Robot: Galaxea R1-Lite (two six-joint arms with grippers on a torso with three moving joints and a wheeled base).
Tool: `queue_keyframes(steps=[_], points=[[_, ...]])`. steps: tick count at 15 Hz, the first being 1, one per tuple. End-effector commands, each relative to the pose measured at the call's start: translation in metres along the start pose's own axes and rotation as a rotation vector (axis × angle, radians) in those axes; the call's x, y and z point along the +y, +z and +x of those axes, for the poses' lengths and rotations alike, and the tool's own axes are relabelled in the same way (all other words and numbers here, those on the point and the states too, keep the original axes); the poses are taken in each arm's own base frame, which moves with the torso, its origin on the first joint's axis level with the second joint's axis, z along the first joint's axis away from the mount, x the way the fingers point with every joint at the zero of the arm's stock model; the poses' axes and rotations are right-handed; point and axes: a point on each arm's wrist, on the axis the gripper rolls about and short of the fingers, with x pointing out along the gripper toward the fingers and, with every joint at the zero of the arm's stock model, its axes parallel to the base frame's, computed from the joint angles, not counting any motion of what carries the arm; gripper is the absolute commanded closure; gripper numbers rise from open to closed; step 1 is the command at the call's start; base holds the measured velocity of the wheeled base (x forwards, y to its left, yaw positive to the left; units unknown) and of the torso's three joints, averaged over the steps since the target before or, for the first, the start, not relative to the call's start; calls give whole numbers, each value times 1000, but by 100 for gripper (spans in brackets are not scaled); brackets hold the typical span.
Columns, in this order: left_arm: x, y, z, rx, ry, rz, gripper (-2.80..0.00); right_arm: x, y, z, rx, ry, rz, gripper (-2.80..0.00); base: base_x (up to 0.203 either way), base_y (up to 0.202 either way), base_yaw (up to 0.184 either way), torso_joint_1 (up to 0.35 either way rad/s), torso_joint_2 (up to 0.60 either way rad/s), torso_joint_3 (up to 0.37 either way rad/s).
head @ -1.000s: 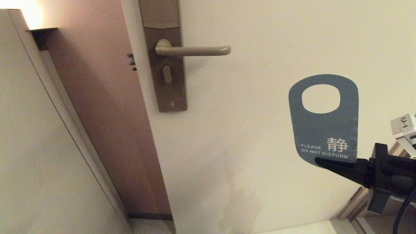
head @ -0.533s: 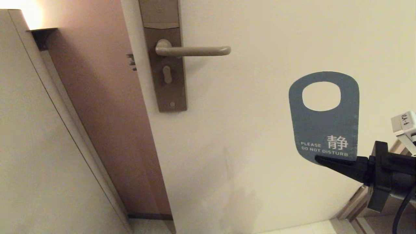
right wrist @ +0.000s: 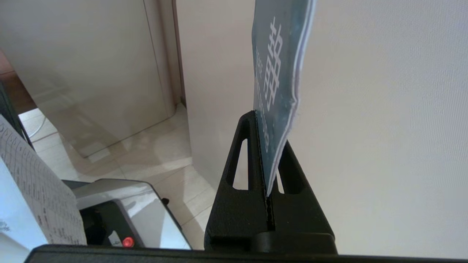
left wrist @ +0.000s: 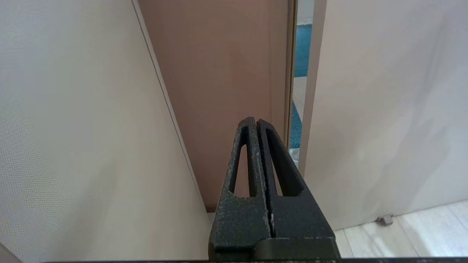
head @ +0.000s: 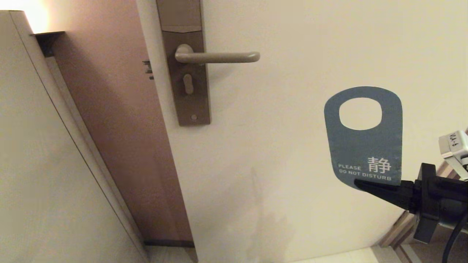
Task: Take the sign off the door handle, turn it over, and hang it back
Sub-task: Hang the sign back with the other side facing out
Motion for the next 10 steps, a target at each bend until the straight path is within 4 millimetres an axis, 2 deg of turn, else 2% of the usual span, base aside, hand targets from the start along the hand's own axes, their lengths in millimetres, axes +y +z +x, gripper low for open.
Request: queue_keyframes(steps=[1, 10], points=[[0, 0, 0, 1, 2, -2, 0, 2, -2, -2, -2, 2, -3, 0, 0, 0, 0, 0, 0, 0], [0, 0, 0, 0, 12, -23, 0, 17, -11, -23, -20, -43, 27, 0, 0, 0, 0, 0, 0, 0]])
